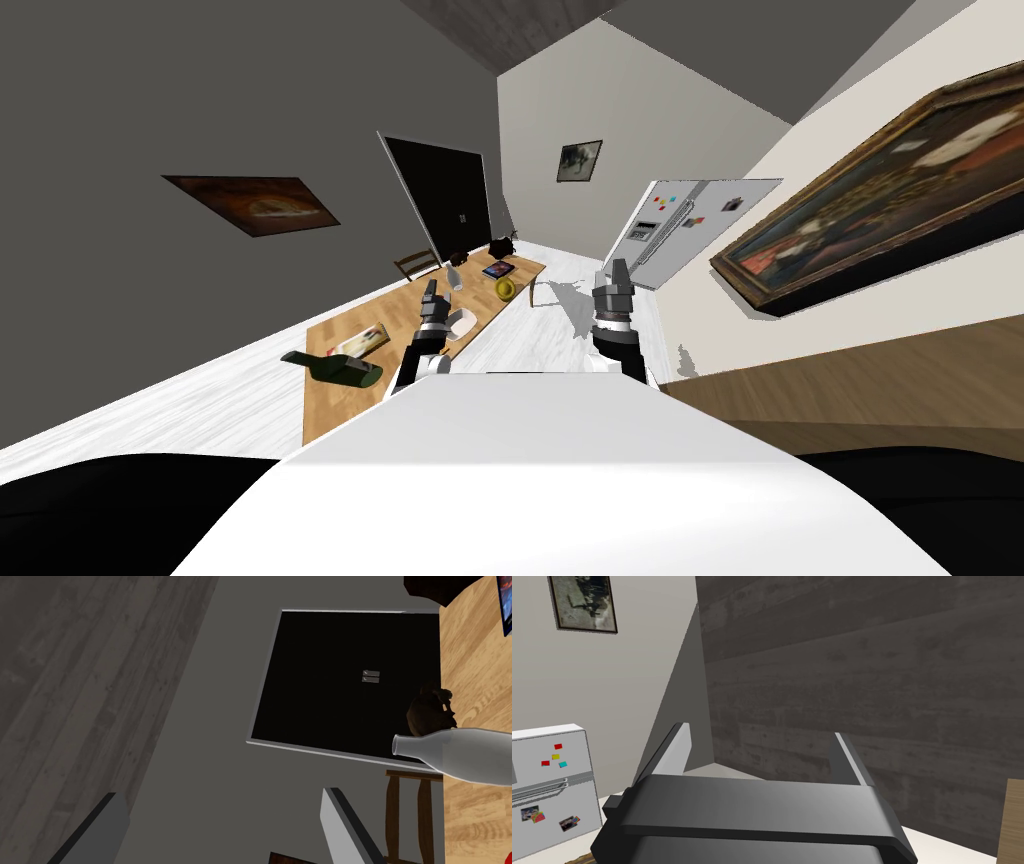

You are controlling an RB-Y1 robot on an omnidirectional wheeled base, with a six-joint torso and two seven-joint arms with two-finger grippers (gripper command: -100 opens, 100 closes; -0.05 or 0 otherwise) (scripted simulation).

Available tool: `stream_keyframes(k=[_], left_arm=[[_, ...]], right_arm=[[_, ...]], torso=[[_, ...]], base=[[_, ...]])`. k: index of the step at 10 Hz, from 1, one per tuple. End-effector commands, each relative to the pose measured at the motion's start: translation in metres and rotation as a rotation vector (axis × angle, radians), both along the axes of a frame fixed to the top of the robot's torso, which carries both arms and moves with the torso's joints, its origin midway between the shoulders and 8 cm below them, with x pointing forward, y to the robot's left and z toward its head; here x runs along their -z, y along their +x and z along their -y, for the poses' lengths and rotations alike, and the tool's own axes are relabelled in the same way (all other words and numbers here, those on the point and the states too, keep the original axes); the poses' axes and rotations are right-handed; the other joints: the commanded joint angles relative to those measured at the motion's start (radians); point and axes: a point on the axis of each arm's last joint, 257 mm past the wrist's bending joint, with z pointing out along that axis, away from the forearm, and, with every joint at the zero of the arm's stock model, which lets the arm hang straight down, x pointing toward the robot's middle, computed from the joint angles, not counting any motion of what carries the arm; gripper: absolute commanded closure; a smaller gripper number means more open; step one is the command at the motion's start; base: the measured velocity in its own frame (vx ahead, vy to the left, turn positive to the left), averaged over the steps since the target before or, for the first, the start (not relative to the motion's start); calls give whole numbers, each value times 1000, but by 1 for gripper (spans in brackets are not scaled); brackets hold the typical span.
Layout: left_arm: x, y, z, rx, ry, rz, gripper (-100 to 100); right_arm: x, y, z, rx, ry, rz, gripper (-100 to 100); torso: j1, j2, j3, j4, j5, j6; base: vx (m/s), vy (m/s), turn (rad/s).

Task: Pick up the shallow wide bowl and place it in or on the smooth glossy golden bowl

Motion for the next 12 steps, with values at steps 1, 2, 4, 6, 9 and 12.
stream_keyframes(k=[1, 2, 4, 6, 9, 12], left_arm=[[26, -3, -10, -15, 8, -70, -100], [38, -5, -15, -22, 12, -105, -100], [65, -10, -27, -40, 19, -184, -100], [96, -17, -40, -60, 23, -272, -100], [126, -27, -53, -80, 23, -362, -100], [169, -46, -72, -110, 16, -490, -100]], right_arm=[[0, 0, 0, 0, 0, 0, 0], [0, 0, 0, 0, 0, 0, 0], [0, 0, 0, 0, 0, 0, 0], [0, 0, 0, 0, 0, 0, 0], [0, 0, 0, 0, 0, 0, 0], [0, 0, 0, 0, 0, 0, 0]], torso=[[0, 0, 0, 0, 0, 0], [-3, -2, -1, -1, -1, 0], [-5, -4, -3, -1, -1, 0], [-7, -3, -2, -1, -2, 0], [-2, 0, 0, 0, -1, 0], [-5, -3, -2, -1, -1, 0]], base=[[96, -113, 78], [122, -125, 28], [96, -147, 87], [80, -167, 36], [40, -106, 38], [90, -138, 71]])
